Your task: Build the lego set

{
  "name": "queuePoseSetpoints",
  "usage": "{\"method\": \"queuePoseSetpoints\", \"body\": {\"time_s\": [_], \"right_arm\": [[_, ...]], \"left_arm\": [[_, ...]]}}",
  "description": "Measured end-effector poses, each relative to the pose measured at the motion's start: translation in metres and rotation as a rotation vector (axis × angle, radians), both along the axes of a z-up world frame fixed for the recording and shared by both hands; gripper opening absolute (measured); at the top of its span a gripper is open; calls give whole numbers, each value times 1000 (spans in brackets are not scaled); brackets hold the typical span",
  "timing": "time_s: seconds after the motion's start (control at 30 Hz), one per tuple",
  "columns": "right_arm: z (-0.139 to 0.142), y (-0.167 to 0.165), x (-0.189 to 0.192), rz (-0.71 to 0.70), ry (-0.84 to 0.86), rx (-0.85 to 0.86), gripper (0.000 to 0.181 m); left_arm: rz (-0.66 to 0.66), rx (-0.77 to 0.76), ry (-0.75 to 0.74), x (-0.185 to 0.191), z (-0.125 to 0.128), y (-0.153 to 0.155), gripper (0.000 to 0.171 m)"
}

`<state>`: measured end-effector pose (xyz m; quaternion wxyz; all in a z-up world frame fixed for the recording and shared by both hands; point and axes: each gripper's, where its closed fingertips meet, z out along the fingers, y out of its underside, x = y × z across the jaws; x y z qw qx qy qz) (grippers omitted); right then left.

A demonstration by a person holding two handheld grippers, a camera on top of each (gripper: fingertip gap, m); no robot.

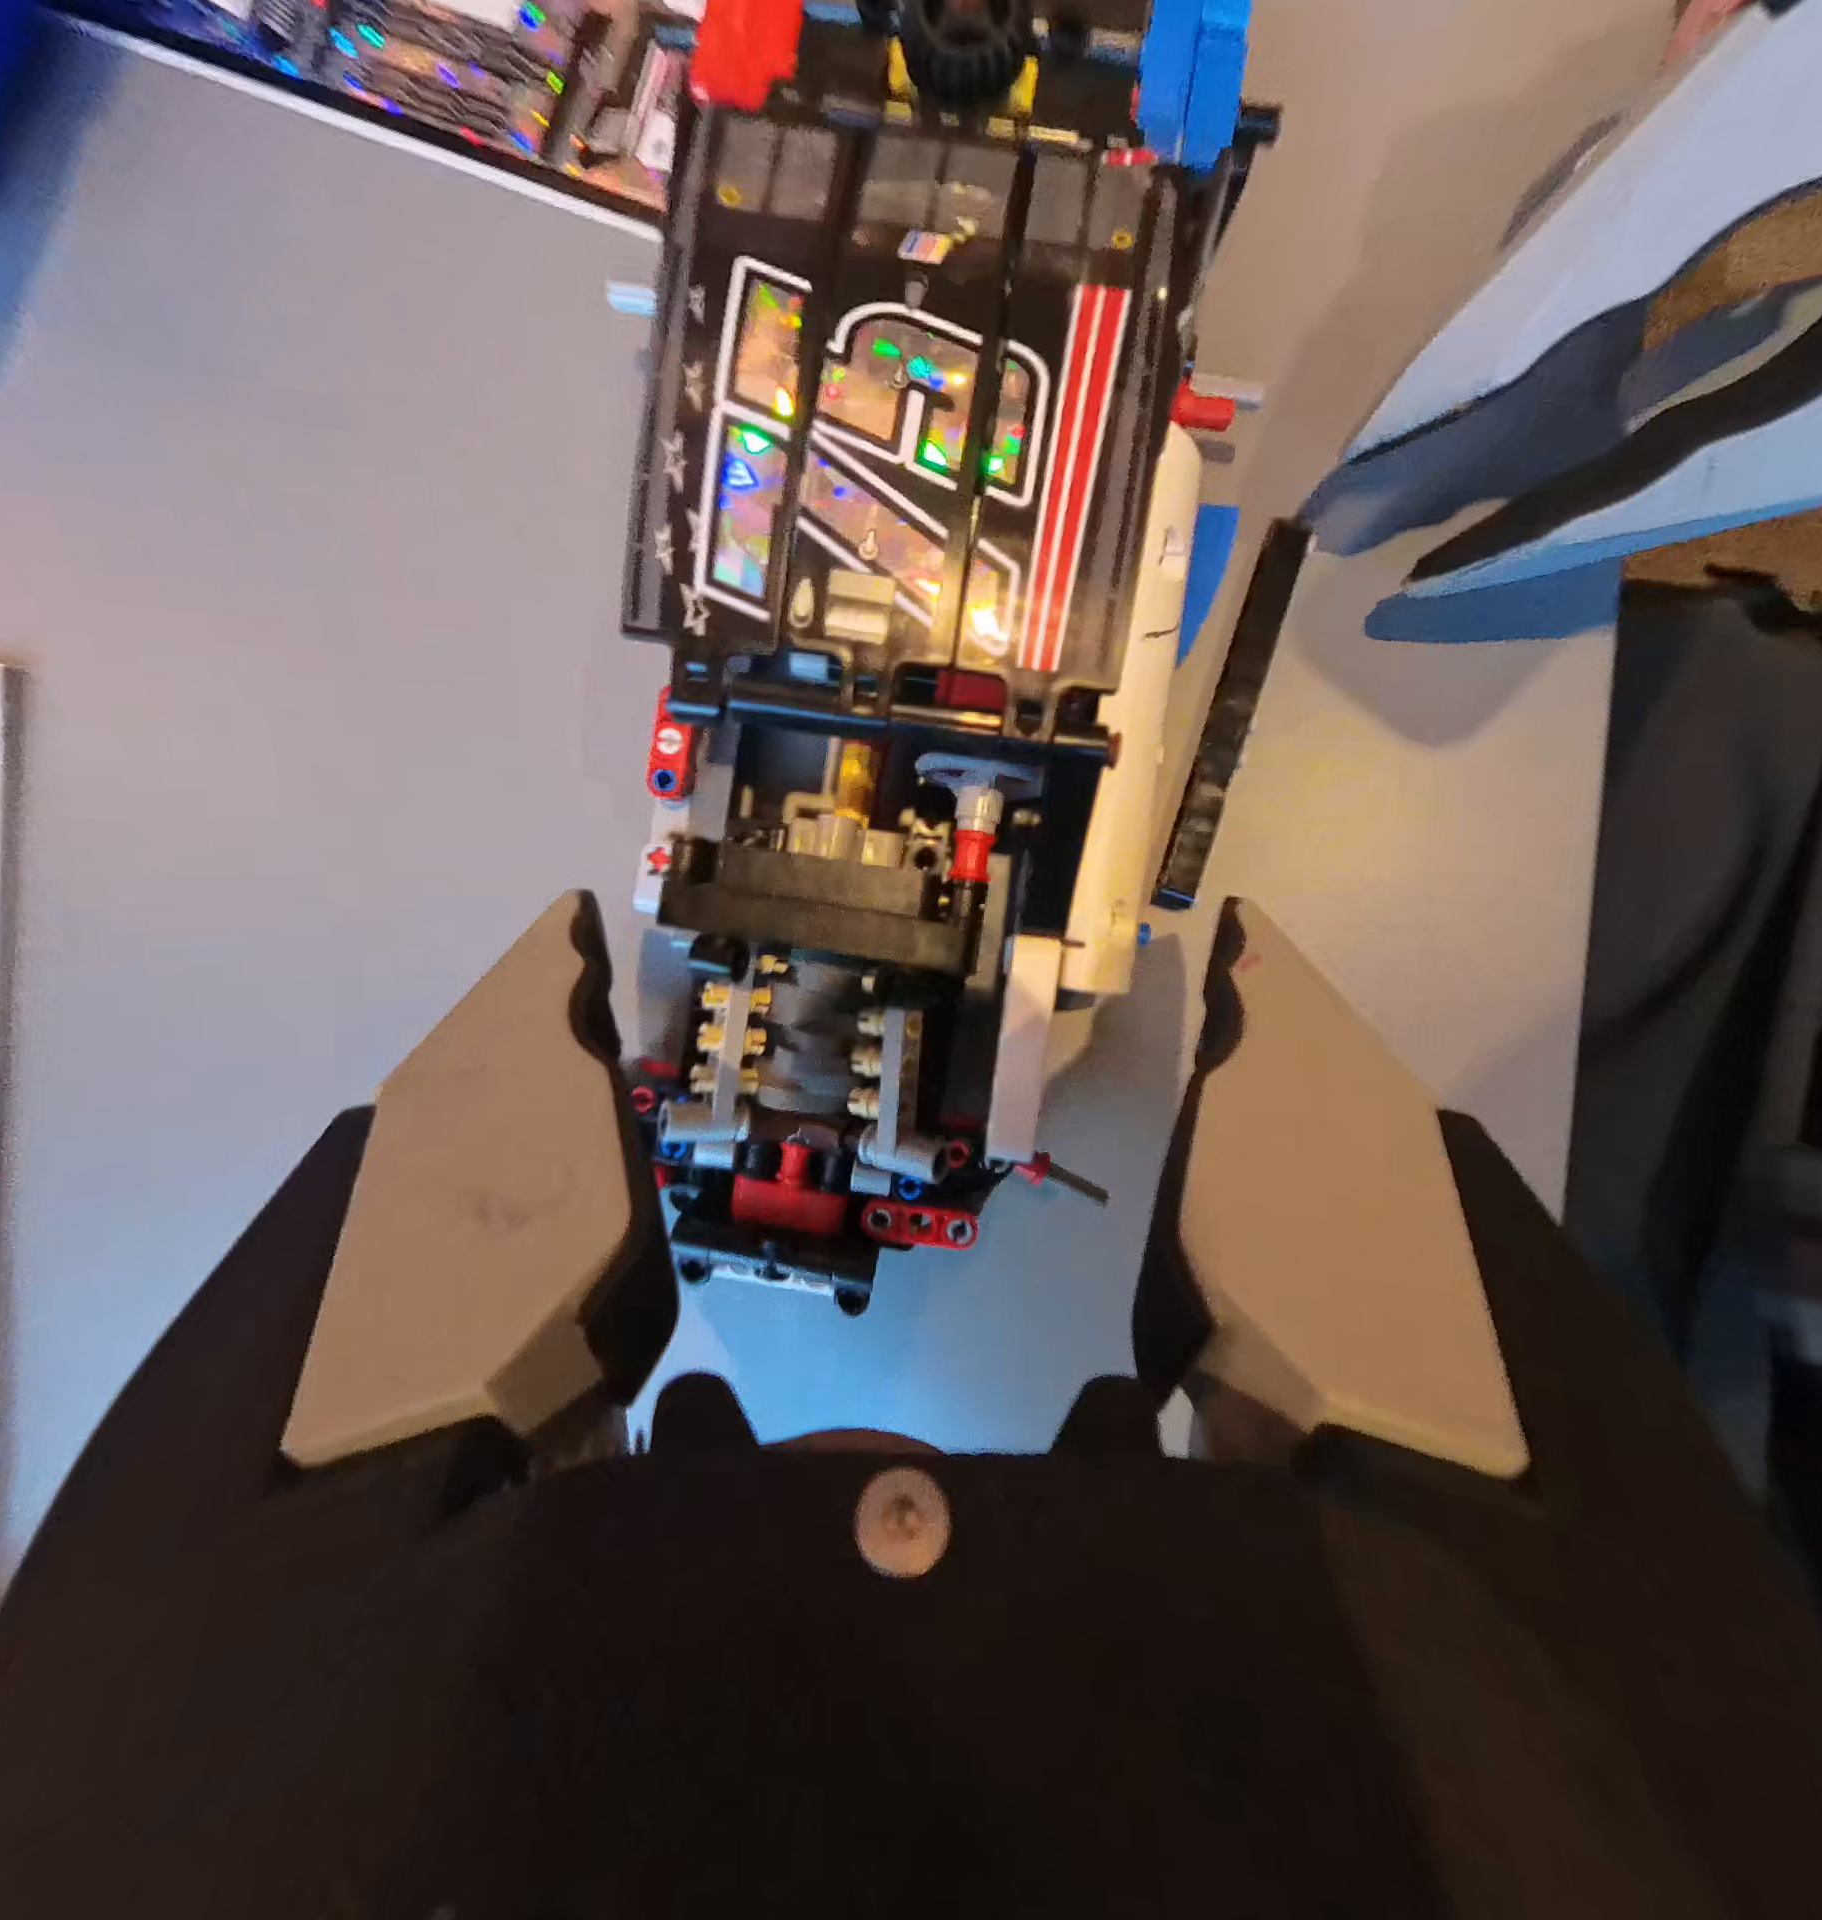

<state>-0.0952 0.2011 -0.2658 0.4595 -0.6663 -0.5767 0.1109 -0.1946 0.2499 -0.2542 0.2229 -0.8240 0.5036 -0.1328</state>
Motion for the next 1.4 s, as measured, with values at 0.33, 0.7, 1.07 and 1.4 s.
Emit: {"method": "queuePoseSetpoints", "body": {"time_s": [0.33, 0.7, 1.07, 1.4], "right_arm": [[-17, 7, -9, 18, -55, -164, 15], [-18, -34, -1, 132, -114, -214, 8], [-14, -67, 5, 207, -137, -118, 8], [-15, -69, 10, 208, -118, -107, 7]], "left_arm": [[-40, -57, 116, 1, -22, -6, 100], [-75, -67, 148, -2, -22, -46, 99], [-92, -62, 144, -3, -21, -86, 100], [-64, -50, 113, 1, -20, -88, 100]]}}
